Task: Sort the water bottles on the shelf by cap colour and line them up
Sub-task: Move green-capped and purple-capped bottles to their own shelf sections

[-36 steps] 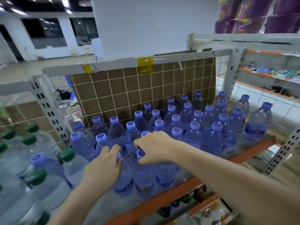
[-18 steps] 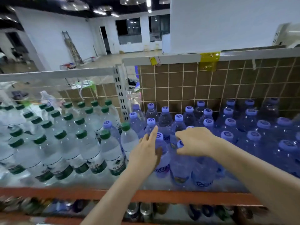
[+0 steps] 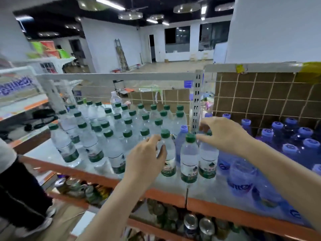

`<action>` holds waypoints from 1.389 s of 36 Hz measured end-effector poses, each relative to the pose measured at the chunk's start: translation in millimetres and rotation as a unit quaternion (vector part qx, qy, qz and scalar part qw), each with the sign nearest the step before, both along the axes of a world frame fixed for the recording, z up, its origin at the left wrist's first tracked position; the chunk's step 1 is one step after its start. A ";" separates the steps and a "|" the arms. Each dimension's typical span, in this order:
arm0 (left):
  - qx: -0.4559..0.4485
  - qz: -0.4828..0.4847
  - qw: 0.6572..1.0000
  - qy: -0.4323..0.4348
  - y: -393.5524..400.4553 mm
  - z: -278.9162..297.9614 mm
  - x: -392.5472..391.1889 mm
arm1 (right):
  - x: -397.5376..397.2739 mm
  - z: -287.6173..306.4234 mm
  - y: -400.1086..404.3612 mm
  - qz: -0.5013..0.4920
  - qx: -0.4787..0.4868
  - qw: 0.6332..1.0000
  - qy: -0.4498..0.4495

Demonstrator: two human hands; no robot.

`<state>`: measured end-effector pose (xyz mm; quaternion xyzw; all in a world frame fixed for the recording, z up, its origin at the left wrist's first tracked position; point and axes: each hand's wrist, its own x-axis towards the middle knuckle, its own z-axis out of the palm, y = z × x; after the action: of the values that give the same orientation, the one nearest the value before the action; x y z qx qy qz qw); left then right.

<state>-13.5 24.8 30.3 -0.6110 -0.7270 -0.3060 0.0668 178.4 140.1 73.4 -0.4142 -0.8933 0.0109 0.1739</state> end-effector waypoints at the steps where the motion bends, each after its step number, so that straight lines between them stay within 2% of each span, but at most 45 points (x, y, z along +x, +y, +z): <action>1: -0.004 0.006 1.000 -0.006 -5.5 1.2 -15.9 | -11.0 0.7 0.7 -0.010 -0.002 1.000 0.004; 12: 0.010 -0.040 0.999 0.007 -9.0 27.5 -127.4 | -76.8 12.0 14.0 -0.125 -0.037 0.990 0.046; 20: 0.036 -0.054 0.998 -0.008 20.4 37.8 -172.5 | -93.1 22.1 39.6 -0.165 -0.051 0.985 0.021; 27: 0.028 -0.008 1.000 -0.011 49.3 36.5 -212.3 | -122.6 26.3 80.4 -0.149 -0.049 0.988 -0.003; 38: 0.040 0.090 0.994 -0.055 61.6 51.0 -317.8 | -219.1 35.5 98.1 -0.069 -0.046 0.996 0.029; 44: 0.052 0.120 0.986 -0.101 65.3 60.9 -399.5 | -274.3 39.6 88.1 -0.023 -0.077 0.994 0.076; 47: 0.045 0.143 0.979 -0.138 72.9 59.2 -447.7 | -304.7 39.5 85.0 -0.029 -0.083 0.993 0.074; 50: 0.014 0.154 0.978 -0.137 85.8 55.3 -494.6 | -332.6 39.4 85.9 -0.044 -0.083 0.994 0.064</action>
<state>-508.1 110.6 85.7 -0.4431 -0.8102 -0.3830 0.0212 -154.2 226.0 112.8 -0.4645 -0.8574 0.1035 0.1961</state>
